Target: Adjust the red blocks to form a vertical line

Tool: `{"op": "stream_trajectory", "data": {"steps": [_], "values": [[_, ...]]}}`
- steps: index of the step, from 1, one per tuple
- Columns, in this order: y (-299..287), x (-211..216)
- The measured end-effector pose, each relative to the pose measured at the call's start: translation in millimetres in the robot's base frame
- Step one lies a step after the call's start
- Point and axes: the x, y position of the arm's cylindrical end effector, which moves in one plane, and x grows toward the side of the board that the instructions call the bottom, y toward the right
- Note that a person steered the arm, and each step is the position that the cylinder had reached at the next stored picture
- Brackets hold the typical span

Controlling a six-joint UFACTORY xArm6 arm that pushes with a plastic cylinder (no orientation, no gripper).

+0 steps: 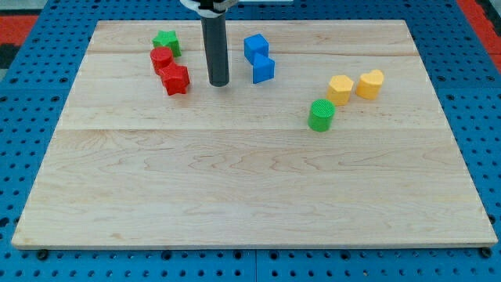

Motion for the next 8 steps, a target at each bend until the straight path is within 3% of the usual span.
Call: {"op": "stream_trajectory", "data": {"steps": [2,5,8], "values": [[-27.6,-17.2],[-45.1,20.0],[-53.1,24.2]]}}
